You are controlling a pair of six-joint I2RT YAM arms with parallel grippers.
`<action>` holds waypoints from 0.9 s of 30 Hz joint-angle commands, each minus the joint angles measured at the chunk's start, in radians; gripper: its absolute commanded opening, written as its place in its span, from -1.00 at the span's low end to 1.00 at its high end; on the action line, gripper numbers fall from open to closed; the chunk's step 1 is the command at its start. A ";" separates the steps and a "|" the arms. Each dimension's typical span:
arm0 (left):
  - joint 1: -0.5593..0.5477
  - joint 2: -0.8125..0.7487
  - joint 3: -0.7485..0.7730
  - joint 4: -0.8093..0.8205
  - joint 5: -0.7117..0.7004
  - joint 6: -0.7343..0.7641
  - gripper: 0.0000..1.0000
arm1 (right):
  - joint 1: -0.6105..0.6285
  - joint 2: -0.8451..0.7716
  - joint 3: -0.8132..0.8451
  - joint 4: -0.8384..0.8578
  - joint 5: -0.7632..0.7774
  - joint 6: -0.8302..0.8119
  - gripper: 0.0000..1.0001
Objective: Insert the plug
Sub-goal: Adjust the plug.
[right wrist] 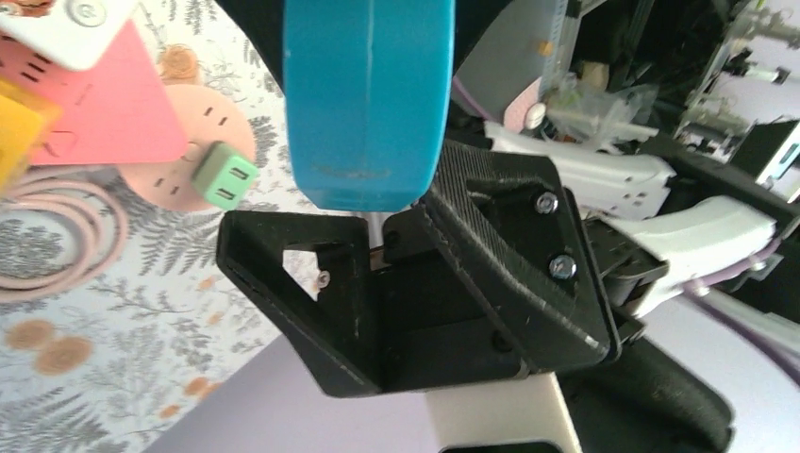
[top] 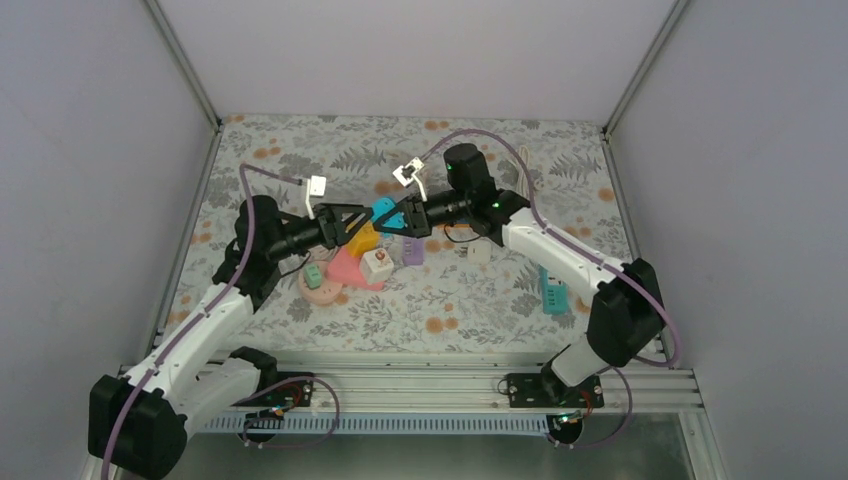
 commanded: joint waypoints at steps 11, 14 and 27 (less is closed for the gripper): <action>-0.018 0.000 -0.016 0.180 0.288 -0.131 -0.42 | 0.042 -0.070 -0.029 0.056 -0.129 -0.005 -0.93; -0.020 -0.008 -0.023 0.192 0.296 -0.136 -0.72 | 0.042 -0.072 -0.032 0.062 -0.118 0.004 -0.93; -0.020 -0.028 -0.023 0.216 0.300 -0.144 -0.95 | 0.039 -0.099 -0.110 0.168 -0.012 0.129 -0.40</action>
